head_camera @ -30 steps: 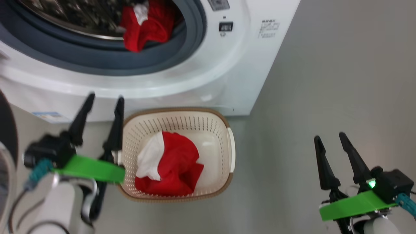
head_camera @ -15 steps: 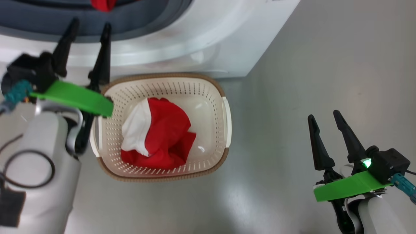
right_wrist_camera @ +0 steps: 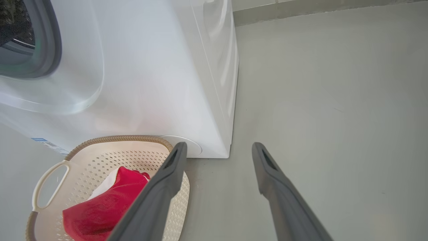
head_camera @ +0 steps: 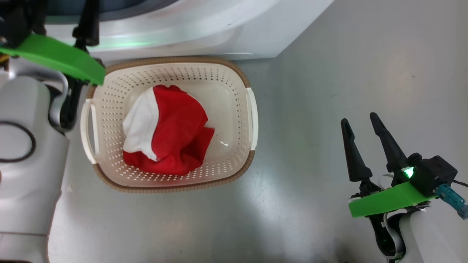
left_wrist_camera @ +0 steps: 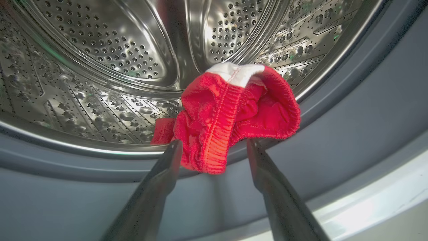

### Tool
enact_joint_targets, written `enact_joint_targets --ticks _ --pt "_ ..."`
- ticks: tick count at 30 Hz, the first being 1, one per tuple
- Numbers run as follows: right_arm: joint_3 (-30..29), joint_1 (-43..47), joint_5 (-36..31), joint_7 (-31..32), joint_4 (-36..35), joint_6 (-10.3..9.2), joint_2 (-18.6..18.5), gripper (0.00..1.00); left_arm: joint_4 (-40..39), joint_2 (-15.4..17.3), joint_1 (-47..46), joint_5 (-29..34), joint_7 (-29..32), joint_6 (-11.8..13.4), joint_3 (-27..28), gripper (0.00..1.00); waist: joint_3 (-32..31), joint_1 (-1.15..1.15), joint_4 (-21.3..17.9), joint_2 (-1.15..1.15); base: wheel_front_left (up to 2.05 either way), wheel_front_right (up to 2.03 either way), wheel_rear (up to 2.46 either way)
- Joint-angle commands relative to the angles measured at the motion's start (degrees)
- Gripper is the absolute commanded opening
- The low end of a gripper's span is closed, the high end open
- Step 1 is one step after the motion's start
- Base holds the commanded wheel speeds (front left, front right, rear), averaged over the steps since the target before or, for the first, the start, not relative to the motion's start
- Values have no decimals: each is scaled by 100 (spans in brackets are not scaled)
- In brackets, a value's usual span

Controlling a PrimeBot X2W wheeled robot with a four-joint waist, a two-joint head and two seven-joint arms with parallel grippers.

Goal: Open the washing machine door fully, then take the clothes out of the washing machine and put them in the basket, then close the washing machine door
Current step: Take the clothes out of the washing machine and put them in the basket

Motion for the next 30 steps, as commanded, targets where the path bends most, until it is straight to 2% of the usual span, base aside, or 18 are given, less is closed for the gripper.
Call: enact_joint_targets --ticks 1,20,21,22,23,30 --pt "148 52 120 -37 -89 28 -25 100 -56 290 -115 -52 -27 -32 81 100 56 0 -48 0 0 0 0" --pt "421 -44 274 -37 -57 28 -25 100 1080 378 -1243 -121 -27 -32 -490 100 141 0 -376 0 0 0 0" --pt "427 -42 279 -37 -63 28 -25 100 1129 387 -1284 -134 -27 -32 -523 96 145 0 -393 0 0 0 0" --pt "432 -41 284 -37 -68 28 -25 100 1162 396 -1323 -147 -27 -32 -560 61 150 0 -408 0 0 0 0" --pt "435 -42 289 -37 -71 28 -25 100 1185 406 -1355 -162 -27 -32 -584 2 154 0 -419 0 0 0 0" --pt "404 -40 301 -37 -87 28 -25 100 1118 401 -1384 -352 -27 -32 -610 0 133 0 -423 0 0 0 0"
